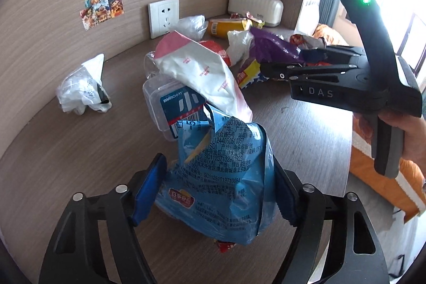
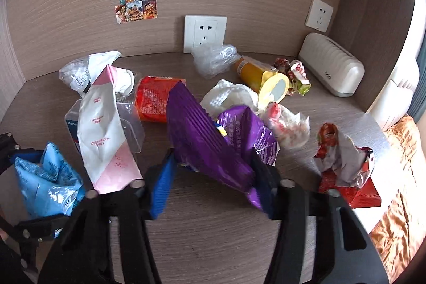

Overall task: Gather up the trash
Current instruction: 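Grasp the blue chip bag with the left gripper while the right gripper grasps the purple snack bag, then carry both bags to the white bin and open both grippers over it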

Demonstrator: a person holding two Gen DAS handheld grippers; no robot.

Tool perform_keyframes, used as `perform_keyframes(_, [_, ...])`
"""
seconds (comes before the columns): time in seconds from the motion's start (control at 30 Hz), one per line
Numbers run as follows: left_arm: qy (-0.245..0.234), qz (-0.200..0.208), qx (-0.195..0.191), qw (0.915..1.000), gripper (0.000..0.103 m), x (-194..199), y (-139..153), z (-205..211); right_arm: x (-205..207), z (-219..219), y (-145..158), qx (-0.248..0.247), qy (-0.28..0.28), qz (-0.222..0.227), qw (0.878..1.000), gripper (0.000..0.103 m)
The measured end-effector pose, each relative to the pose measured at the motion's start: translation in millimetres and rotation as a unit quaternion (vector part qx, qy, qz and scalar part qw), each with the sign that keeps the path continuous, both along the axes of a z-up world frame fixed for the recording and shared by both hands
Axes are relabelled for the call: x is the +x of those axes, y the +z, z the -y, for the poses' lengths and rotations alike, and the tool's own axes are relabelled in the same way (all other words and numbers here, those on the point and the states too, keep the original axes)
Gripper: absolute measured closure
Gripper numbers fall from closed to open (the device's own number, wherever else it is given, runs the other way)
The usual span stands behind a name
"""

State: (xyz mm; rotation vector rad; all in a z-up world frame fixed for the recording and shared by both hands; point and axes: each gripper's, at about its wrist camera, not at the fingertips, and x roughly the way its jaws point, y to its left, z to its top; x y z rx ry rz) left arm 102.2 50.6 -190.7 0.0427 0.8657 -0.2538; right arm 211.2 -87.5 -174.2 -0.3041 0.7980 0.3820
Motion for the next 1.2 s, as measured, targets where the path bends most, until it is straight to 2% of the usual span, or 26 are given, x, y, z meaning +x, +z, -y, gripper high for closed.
perform_keyframes(0.17, [0.001, 0.015, -0.007, 0.9999, 0.034, -2.5, 13.4, -2.8, -11.3, 1.3, 11.0, 0.01, -0.003, 0.01, 1.0, 0.062])
perform_keyframes(0.33, [-0.004, 0.044, -0.005, 0.999, 0.034, -4.2, 37.7, -4.6, -30.9, 6.9, 42.0, 0.038, -0.015, 0.031, 0.999, 0.062])
perform_keyframes(0.47, [-0.034, 0.069, -0.009, 0.997, 0.034, -8.9, 58.0, 7.7, -51.0, 21.3, 70.3, 0.056, -0.037, 0.049, 0.997, 0.062])
perform_keyframes(0.6, [-0.079, 0.086, -0.018, 0.9929, 0.034, -13.2, 70.1, 37.7, -75.2, 55.4, 88.9, 0.064, -0.082, 0.064, 0.992, 0.062])
perform_keyframes(0.8, [-0.172, 0.094, -0.027, 0.9803, 0.034, -22.6, 73.4, 120.7, -126.5, 140.4, 96.8, 0.055, -0.176, 0.07, 0.98, 0.062])
perform_keyframes(0.97, [-0.245, 0.075, -0.035, 0.9661, 0.034, -37.7, 53.5, 210.6, -170.3, 226.2, 77.4, 0.058, -0.249, 0.044, 0.966, 0.062])
perform_keyframes(1.13, [-0.289, 0.018, -0.053, 0.9558, 0.033, -47.9, -5.3, 313.9, -198.5, 300.5, 39.3, 0.071, -0.28, 0.005, 0.957, 0.062])
perform_keyframes(1.2, [-0.298, -0.007, -0.052, 0.953, 0.033, -51.4, -40.2, 355.2, -203.6, 332.9, 10.2, 0.078, -0.286, -0.016, 0.955, 0.062])
